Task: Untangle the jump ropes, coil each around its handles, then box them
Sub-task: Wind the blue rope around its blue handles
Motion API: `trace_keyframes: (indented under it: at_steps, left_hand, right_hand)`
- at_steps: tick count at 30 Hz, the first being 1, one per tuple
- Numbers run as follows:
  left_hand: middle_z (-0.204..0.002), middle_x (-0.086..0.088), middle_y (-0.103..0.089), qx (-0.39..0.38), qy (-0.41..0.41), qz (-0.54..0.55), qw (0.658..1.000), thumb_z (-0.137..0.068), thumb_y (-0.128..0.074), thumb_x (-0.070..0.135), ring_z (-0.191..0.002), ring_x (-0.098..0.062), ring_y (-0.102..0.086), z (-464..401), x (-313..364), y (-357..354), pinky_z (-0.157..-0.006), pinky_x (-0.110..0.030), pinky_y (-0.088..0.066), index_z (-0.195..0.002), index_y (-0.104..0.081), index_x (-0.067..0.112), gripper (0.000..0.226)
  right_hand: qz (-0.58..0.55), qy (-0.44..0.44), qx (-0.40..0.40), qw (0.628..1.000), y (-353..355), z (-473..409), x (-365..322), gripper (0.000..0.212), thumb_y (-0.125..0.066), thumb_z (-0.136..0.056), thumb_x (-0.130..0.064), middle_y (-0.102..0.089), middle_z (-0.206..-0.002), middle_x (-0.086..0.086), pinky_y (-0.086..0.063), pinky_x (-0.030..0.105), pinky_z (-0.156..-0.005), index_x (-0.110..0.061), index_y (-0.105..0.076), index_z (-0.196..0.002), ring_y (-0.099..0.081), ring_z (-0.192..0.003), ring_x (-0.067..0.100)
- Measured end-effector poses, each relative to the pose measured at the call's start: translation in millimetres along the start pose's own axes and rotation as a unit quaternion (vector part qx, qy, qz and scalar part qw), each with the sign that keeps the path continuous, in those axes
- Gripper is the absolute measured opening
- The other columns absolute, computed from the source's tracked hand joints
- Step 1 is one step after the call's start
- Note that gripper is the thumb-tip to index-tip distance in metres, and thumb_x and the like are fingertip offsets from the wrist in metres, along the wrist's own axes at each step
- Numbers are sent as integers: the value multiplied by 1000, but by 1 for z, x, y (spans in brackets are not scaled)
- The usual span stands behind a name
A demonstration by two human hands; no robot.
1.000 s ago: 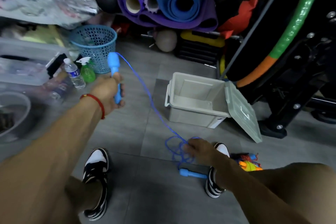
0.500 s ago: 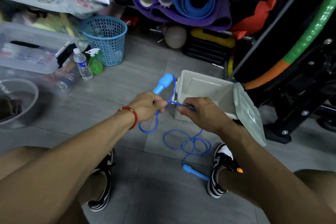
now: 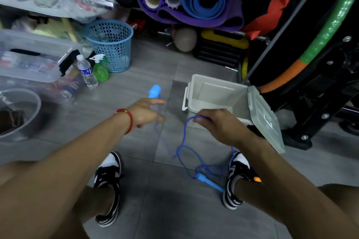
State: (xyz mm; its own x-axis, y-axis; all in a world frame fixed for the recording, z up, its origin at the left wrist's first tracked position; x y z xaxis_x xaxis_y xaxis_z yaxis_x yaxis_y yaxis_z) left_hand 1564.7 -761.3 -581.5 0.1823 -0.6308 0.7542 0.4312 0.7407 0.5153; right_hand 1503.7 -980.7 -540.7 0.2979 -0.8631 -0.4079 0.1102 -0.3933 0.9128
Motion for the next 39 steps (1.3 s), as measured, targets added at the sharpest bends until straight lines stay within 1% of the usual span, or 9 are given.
trace_keyframes:
  at_steps: [5,12,14,17,19,21,27,33,39]
  left_hand:
    - [-81,-1,-51,-54,-73,109,990,-88,-73,34,-67,-17,-40,11,23,-46,-51,-22,-31,-95,-75,35,7]
    - [-30,8,-36,155,-24,69,985,-93,-68,31,-37,-12,-44,-19,0,20,-44,-27,-37,-97,-79,14,20]
    - [-39,2,-43,197,30,66,978,-90,-72,32,-67,-47,-61,-28,-20,39,-58,-45,-49,-100,-78,9,26]
    - [-90,-22,-70,147,66,-32,986,-86,-73,16,-104,-41,-66,-30,-32,39,-78,-43,-54,-110,-75,7,26]
    - [-92,-15,-69,81,64,-66,992,-83,-71,6,-82,-31,-70,-23,-27,21,-65,-34,-54,-123,-69,18,41]
    - [-67,-5,-51,34,49,-24,998,-81,-75,6,-46,-17,-46,-12,-15,1,-43,-22,-37,-123,-65,30,50]
    - [-94,3,-61,-109,-57,69,990,-88,-73,43,-76,-22,-41,14,20,-56,-54,-25,-33,-101,-77,37,15]
    - [-41,16,-52,85,-54,-13,995,-94,-68,28,-43,-2,-47,-13,-4,-1,-49,-14,-35,-87,-81,14,20]
    - [-98,-4,-71,119,37,-151,981,-90,-67,33,-98,-21,-64,-21,-27,17,-82,-25,-43,-96,-80,18,20]
  right_hand:
    - [60,6,-15,998,4,-36,-41,26,-50,-100,-45,-55,-74,-7,-44,36,-72,-26,-58,-83,-60,-84,26]
    - [9,-167,-15,986,-27,44,68,33,-58,-98,-41,-55,-64,-4,-43,34,-66,-19,-59,-74,-59,-71,25]
    - [-43,-252,-34,966,-36,87,111,31,-58,-99,-36,-58,-58,-9,-40,28,-67,-26,-62,-69,-57,-58,4]
    - [-94,-311,-7,946,-33,124,138,27,-60,-99,-34,-64,-63,-3,-47,29,-65,-29,-66,-72,-60,-54,-1]
    - [-105,-270,18,957,-23,108,121,20,-61,-98,-36,-67,-70,-9,-48,22,-64,-31,-69,-80,-63,-63,4]
    - [-86,-177,12,980,-12,72,76,20,-58,-100,-31,-63,-67,-20,-40,12,-60,-25,-70,-84,-58,-63,-1]
    - [-36,-18,32,999,-4,-14,-22,27,-52,-98,-36,-62,-75,-4,-45,36,-68,-26,-60,-75,-56,-73,20]
    - [-38,-129,-23,991,-33,23,42,33,-58,-98,-36,-62,-73,5,-41,35,-71,-10,-66,-80,-55,-72,24]
    - [-54,-231,-69,969,-78,126,124,26,-59,-92,-31,-58,-72,10,-48,43,-71,-17,-54,-70,-50,-68,15]
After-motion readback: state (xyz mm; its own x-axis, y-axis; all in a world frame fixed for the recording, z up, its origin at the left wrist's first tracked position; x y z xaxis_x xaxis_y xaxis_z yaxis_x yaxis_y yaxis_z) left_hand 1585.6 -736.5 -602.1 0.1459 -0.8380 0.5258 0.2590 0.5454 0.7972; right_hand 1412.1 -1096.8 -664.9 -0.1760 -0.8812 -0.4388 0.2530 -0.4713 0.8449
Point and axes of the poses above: each hand's wrist, its own z-axis away from the middle knuckle, its own y-axis out of the back of the hand, x = y × z, the point moved 6 cm from there along -z, towards the middle knuckle
